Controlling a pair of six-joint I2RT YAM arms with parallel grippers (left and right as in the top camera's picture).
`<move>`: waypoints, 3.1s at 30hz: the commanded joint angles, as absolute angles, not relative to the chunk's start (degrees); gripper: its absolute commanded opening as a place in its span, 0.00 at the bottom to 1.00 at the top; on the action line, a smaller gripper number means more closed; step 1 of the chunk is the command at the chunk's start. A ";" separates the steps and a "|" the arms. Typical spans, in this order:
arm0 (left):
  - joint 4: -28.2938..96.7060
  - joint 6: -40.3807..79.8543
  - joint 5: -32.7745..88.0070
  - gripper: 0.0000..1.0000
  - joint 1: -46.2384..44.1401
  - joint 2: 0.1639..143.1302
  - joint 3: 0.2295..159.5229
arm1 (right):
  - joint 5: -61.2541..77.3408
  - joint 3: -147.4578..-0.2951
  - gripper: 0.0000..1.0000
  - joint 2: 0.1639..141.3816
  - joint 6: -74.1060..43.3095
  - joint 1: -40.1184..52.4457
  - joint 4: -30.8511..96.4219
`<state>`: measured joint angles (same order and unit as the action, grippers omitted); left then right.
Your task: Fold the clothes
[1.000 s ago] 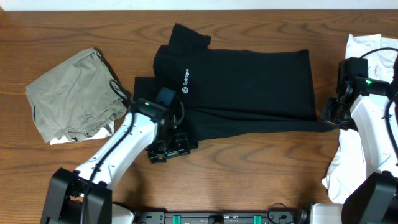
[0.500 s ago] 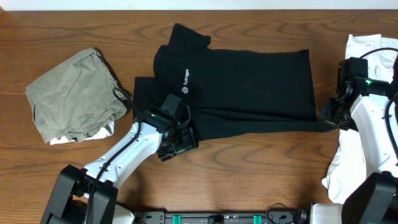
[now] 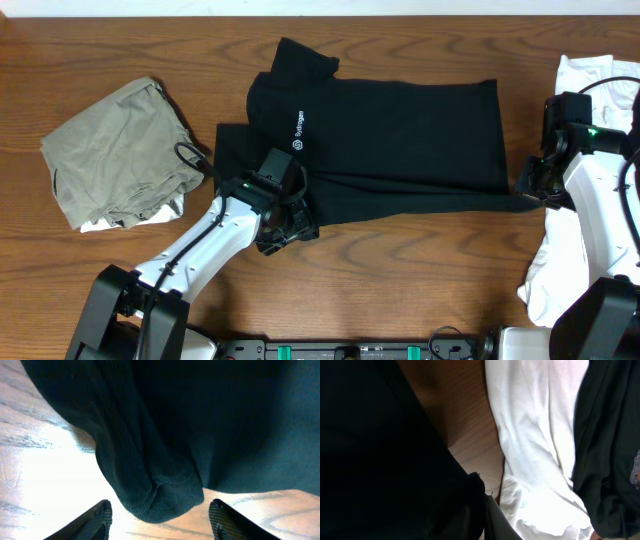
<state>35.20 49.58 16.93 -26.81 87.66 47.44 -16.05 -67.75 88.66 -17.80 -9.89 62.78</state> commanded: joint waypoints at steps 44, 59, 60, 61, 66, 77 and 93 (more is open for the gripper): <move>47.42 43.31 9.89 0.06 -26.92 62.81 50.68 | -16.69 -67.70 0.06 88.51 -18.39 -10.68 62.67; 45.95 43.53 -2.74 0.06 -26.92 55.92 50.65 | -16.51 -67.70 0.05 88.51 -18.41 -11.31 62.96; 45.15 43.53 -3.84 0.06 -26.92 56.12 50.65 | -16.47 -67.70 0.05 88.51 -18.41 -11.33 62.46; 44.16 43.53 -4.67 0.06 -26.92 56.38 50.65 | -16.47 -67.70 0.05 88.51 -18.41 -11.33 61.91; 37.60 43.51 -7.16 0.06 -26.92 59.37 50.65 | -16.03 -67.70 0.06 88.51 -18.44 -11.35 59.31; 30.24 43.51 -7.44 0.06 -24.80 71.83 50.65 | -16.01 -67.70 0.09 88.53 -18.44 -11.35 52.93; 26.41 43.51 -8.62 0.08 -18.55 74.94 50.65 | -11.88 -67.70 0.10 93.49 -18.41 -11.29 47.81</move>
<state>26.72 44.49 -6.68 -18.85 74.48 49.56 -13.02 -67.75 90.39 -17.78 -10.96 47.88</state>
